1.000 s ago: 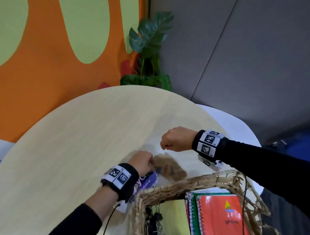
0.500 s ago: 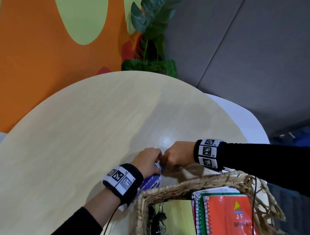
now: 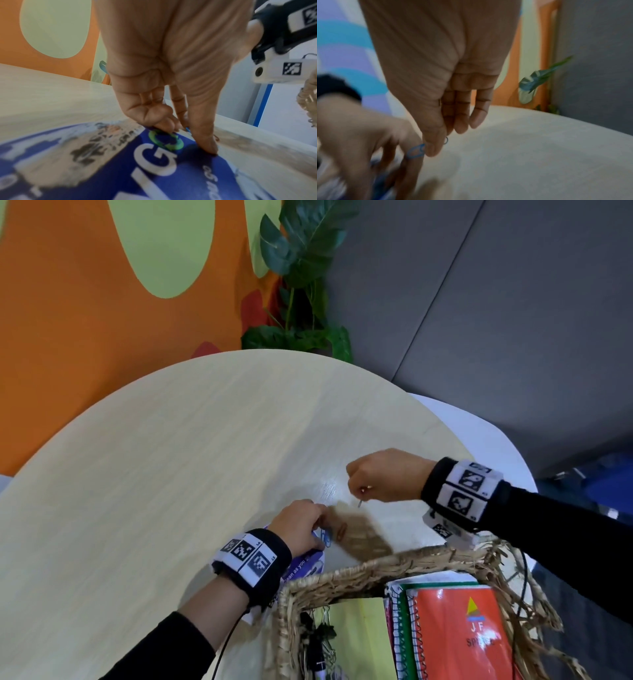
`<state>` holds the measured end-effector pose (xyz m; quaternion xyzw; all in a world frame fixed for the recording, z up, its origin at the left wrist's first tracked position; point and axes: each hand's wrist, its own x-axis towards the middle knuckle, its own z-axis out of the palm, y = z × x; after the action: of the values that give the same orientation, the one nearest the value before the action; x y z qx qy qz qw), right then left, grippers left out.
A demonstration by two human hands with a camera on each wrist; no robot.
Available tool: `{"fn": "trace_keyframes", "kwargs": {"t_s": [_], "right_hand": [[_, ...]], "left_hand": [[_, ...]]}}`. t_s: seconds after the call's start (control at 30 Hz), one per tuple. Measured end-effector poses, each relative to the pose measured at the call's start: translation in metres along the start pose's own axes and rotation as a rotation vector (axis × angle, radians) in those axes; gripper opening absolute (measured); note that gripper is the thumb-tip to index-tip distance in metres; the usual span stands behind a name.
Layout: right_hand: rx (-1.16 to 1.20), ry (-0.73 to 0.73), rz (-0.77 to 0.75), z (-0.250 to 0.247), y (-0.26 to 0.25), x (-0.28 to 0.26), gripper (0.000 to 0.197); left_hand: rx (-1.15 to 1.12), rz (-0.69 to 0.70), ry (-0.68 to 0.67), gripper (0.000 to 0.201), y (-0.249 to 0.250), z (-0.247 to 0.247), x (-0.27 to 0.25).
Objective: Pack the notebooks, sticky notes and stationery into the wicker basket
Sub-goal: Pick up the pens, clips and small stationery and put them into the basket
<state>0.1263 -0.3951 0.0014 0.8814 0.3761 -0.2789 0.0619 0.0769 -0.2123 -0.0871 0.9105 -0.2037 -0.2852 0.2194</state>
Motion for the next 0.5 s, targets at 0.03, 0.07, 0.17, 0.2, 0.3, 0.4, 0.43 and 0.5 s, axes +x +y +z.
{"fn": "trace_keyframes", "kwargs": {"t_s": [0.03, 0.07, 0.17, 0.2, 0.3, 0.4, 0.43, 0.5], "right_hand": [[0.038, 0.064, 0.032, -0.009, -0.001, -0.011, 0.013], [0.085, 0.131, 0.057, -0.018, -0.003, -0.023, 0.012], [0.264, 0.33, 0.071, -0.032, -0.021, -0.059, 0.009], [0.324, 0.367, 0.073, -0.032, -0.031, -0.07, 0.009], [0.45, 0.347, 0.092, -0.02, -0.07, -0.095, 0.007], [0.478, 0.242, 0.12, 0.006, -0.109, -0.103, 0.006], [0.487, 0.19, 0.137, 0.014, -0.121, -0.104, 0.007], [0.483, 0.087, 0.134, 0.034, -0.143, -0.101, 0.01]], "left_hand": [[-0.003, -0.001, 0.0, 0.027, 0.001, -0.001, 0.0], [-0.01, -0.003, 0.002, 0.021, 0.002, -0.002, 0.0], [-0.049, -0.039, -0.016, 0.007, 0.004, -0.01, -0.002], [-0.06, -0.048, -0.018, 0.006, 0.004, -0.013, -0.004], [-0.106, -0.071, 0.056, 0.006, 0.004, -0.029, -0.016], [-0.112, -0.068, 0.185, 0.01, 0.006, -0.049, -0.037], [-0.105, -0.062, 0.22, 0.01, 0.009, -0.056, -0.045], [-0.1, -0.033, 0.27, 0.01, 0.018, -0.065, -0.063]]}}
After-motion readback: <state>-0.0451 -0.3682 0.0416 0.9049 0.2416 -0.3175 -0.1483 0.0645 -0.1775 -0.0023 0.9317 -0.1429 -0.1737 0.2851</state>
